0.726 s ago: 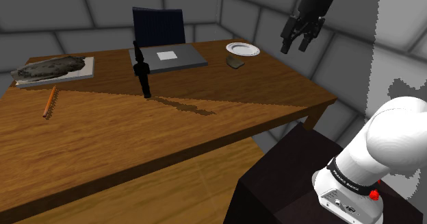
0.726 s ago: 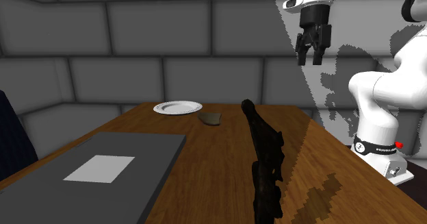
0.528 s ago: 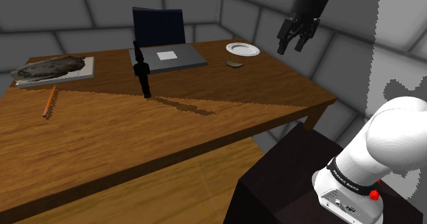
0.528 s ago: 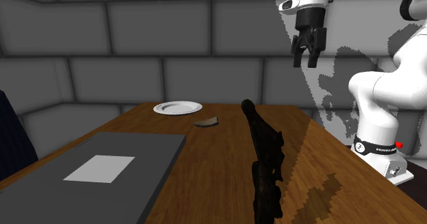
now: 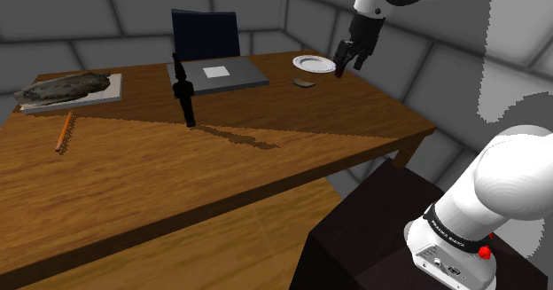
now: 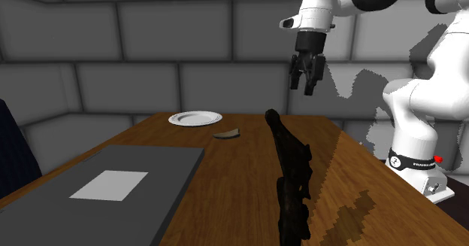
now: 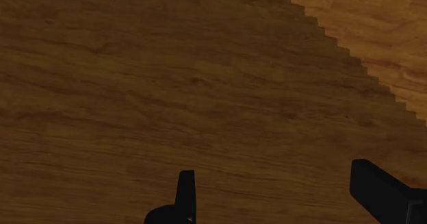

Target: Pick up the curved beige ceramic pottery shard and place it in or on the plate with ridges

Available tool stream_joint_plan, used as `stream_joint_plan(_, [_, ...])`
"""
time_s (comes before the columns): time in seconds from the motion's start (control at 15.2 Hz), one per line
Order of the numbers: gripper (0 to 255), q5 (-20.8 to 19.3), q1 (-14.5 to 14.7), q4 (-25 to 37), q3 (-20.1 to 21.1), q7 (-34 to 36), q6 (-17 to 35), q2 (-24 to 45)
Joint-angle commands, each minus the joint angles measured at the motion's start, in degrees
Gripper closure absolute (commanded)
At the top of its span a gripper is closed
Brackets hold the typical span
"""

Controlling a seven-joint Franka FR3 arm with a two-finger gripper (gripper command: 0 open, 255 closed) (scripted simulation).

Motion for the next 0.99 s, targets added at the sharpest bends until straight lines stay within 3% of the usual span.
stream_joint_plan(0.0, [0,-1.5,-0.1,0.6,-0.1,-1.3,4.5,3.8])
stream_joint_plan(0.46, [0,-6.8,-0.6,6.1,0.0,-4.5,16.5,17.6])
stream_joint_plan(0.92, [0,-13.1,-1.1,15.5,0.1,-6.0,25.2,31.8])
